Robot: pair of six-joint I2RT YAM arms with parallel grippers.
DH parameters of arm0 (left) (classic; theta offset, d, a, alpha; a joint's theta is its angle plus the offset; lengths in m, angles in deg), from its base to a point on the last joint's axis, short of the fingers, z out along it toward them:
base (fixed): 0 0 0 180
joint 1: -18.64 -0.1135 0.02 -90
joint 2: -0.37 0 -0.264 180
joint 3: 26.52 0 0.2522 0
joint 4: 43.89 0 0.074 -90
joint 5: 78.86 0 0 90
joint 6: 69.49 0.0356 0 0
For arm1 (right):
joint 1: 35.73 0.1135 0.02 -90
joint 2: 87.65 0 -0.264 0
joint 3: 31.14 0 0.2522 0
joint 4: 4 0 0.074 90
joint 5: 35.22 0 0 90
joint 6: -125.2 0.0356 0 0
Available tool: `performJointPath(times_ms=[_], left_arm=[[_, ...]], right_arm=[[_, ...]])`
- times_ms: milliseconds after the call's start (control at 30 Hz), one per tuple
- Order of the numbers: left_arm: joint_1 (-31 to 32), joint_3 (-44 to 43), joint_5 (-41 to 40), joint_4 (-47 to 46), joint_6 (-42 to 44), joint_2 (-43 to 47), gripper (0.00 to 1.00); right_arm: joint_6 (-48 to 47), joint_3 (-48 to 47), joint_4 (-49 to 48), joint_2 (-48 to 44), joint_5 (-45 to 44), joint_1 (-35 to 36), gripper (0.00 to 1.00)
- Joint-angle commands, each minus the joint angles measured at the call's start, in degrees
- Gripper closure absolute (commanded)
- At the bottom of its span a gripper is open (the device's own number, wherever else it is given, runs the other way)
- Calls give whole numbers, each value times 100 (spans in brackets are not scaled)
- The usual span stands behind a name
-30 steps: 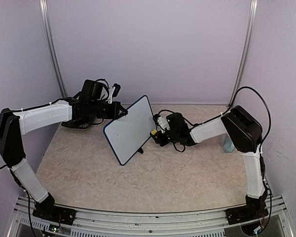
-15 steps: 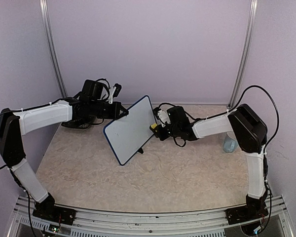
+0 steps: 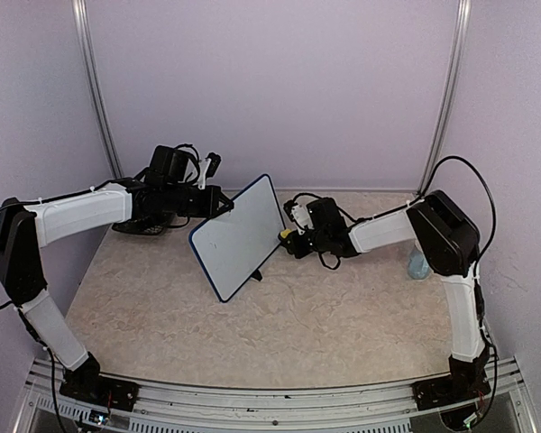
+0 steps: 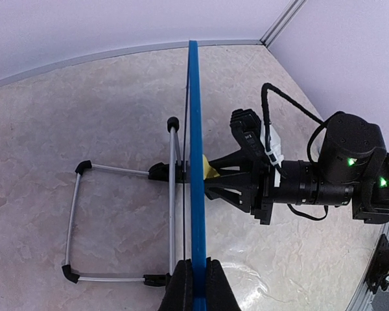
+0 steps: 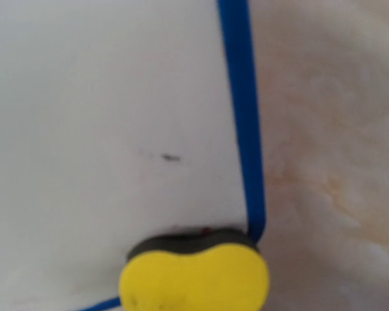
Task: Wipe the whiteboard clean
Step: Erase the whiteboard at the center of the board.
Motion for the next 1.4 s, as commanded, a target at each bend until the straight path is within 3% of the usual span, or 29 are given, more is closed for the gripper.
performJointPath(times_ms=[0, 367, 567, 833, 1367], left_arm=[[158, 82, 562, 603, 60, -151, 100], [180, 82, 546, 606, 53, -179, 100], [176, 82, 548, 607, 59, -149, 100], [185, 85, 536, 603, 66, -126, 100], [201, 88, 528, 603, 63, -100, 100]], right_arm=[[89, 221, 99, 366, 220, 8, 100], [-38, 182, 144, -301, 269, 17, 100], [-191, -563, 886, -287, -656, 7, 100], [943, -579, 676, -314, 1065, -229, 100], [1488, -336, 544, 390, 1869, -221, 100]])
